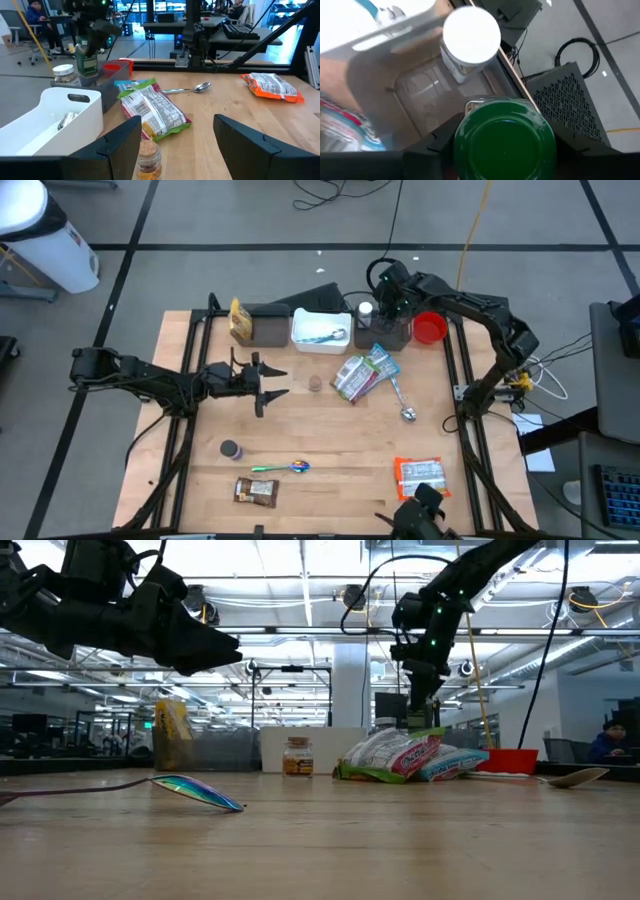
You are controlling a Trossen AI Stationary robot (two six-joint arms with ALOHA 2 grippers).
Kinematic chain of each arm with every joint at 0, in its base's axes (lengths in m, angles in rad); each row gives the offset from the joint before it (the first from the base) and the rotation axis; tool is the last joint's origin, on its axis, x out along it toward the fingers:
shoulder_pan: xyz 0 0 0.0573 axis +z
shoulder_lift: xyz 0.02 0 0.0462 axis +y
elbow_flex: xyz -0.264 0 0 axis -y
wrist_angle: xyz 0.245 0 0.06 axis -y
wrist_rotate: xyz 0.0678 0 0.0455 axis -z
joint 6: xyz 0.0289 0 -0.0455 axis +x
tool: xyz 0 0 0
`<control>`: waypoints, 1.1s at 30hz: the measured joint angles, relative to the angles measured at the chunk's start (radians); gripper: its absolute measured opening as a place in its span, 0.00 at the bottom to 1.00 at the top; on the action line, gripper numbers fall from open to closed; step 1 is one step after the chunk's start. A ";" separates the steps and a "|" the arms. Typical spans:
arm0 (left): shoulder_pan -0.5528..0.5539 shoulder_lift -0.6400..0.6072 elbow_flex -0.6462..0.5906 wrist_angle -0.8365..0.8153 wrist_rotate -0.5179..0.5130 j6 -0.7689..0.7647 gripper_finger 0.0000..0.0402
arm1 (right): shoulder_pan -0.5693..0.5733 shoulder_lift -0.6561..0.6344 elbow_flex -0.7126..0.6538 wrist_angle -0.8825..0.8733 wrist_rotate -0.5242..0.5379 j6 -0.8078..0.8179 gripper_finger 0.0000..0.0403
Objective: Pick & Place Food Item
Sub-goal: Put the green seasoning bottle into the right black bin
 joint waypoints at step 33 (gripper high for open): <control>0.000 0.000 0.001 -0.011 0.001 0.001 0.64 | -0.045 0.104 0.000 0.077 -0.054 -0.026 0.48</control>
